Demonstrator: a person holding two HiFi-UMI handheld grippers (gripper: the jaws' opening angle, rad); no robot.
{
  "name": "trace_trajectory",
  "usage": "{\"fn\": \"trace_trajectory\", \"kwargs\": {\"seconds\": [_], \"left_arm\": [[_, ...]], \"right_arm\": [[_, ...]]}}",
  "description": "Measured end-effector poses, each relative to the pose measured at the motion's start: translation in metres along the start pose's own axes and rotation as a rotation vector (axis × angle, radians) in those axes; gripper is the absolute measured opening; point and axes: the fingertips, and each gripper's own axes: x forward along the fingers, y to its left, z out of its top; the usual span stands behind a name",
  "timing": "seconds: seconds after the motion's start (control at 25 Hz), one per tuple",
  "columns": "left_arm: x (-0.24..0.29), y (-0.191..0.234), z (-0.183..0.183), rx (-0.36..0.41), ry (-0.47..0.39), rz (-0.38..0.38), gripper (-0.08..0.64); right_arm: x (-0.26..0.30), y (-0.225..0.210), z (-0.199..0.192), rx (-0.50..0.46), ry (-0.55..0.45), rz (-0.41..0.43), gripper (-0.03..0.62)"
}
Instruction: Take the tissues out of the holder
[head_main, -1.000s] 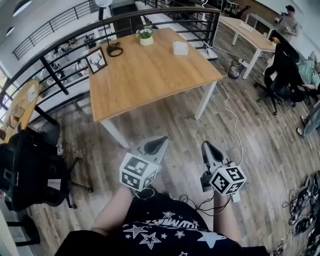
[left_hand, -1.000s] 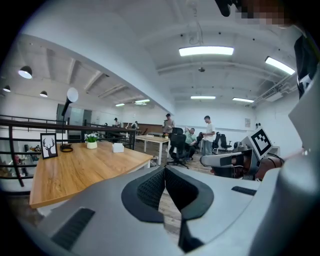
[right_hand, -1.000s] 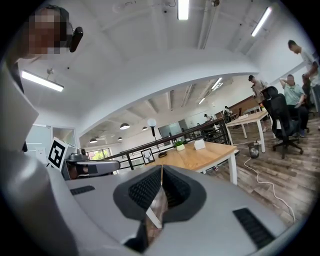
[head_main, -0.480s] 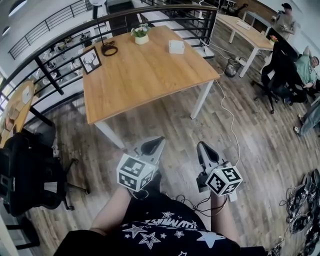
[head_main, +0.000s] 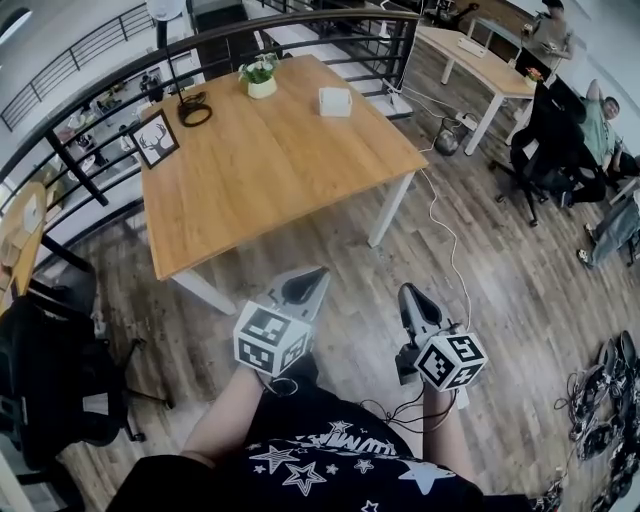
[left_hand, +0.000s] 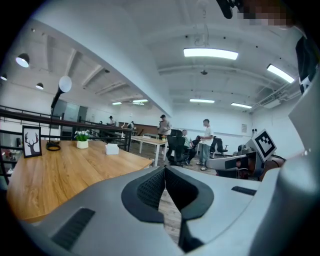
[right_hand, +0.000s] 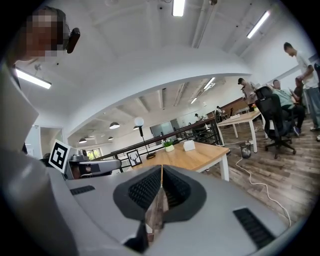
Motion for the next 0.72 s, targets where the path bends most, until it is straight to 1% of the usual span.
{"fn": "trace_trajectory", "kwargs": {"seconds": [0.16, 0.36, 0.48, 0.6, 0.72], "left_arm": [[0.026, 0.026, 0.010, -0.005, 0.007, -0.007, 0.014], [0.059, 0.066, 0.023, -0.011, 0.024, -0.013, 0.014], [0.078, 0.094, 0.034, -0.008, 0.027, -0.014, 0.014], [0.094, 0.124, 0.044, -0.011, 0.030, -0.014, 0.014], [0.108, 0.156, 0.052, -0.015, 0.034, -0.013, 0.014]], "right_arm": [[0.031, -0.017, 0.008, 0.017, 0.012, -0.016, 0.018], [0.078, -0.035, 0.023, 0.046, 0.016, -0.030, 0.018], [0.111, -0.043, 0.031, 0.047, 0.028, -0.039, 0.018], [0.148, -0.044, 0.038, 0.020, 0.056, -0.035, 0.018], [0.187, -0.041, 0.041, -0.046, 0.090, -0.031, 0.018]]}}
